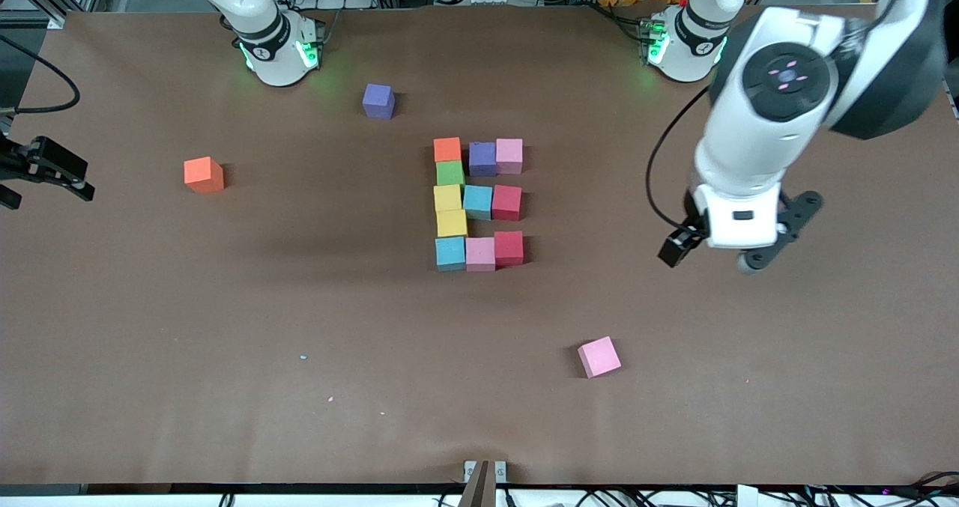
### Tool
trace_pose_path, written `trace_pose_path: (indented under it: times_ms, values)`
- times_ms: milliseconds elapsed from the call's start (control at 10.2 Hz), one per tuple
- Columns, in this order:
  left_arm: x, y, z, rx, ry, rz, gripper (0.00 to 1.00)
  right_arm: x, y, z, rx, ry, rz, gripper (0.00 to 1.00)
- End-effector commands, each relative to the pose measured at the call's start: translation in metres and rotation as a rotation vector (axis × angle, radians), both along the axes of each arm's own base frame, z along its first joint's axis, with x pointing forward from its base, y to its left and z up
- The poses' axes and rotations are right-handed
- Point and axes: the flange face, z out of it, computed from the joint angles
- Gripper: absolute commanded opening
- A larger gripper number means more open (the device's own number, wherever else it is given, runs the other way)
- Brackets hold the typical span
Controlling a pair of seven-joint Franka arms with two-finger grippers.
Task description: Arrange 11 blocks into digit 3
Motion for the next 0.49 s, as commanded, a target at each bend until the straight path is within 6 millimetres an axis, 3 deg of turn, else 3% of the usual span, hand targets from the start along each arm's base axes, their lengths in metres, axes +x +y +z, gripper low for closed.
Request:
trace_pose_path:
  times_ms: [0,391]
  values:
    - [-0.009,0.019,0.024,0.009,-0.001,-0.06,1.0,-0.003,-0.001,0.008,0.002,0.005,-0.012,1.0]
    - [-0.015,0.071,0.065,0.007,0.007,-0.23,1.0,-0.004,0.0,0.01,0.003,0.002,-0.008,1.0]
